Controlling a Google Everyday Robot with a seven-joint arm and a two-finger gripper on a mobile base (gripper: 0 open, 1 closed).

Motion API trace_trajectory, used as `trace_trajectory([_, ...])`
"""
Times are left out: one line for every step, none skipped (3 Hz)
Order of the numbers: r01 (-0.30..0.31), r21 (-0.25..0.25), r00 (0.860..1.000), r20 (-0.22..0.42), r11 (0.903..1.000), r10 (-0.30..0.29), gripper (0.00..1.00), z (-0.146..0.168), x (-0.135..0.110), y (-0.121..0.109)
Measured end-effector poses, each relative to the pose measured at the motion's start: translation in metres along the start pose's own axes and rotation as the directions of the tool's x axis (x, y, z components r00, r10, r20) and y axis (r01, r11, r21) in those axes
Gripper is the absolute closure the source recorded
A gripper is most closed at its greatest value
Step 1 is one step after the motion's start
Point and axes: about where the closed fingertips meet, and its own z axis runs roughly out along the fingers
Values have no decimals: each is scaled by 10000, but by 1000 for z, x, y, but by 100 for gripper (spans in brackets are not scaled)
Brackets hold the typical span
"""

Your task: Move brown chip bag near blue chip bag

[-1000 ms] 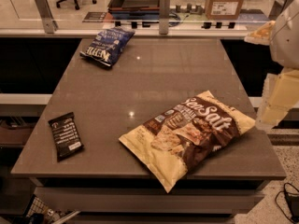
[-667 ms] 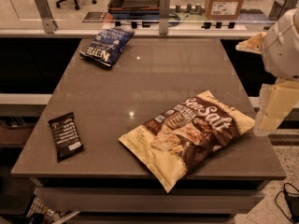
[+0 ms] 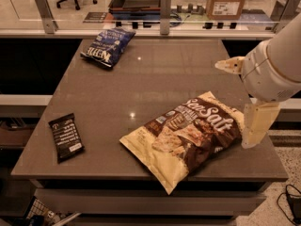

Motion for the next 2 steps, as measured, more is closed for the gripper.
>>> trace_trajectory([429,-240,9978,525,9988,-416,0,31,-12,7])
trace_trajectory([600,-578,9965,616,9965,-564,0,56,-19,18])
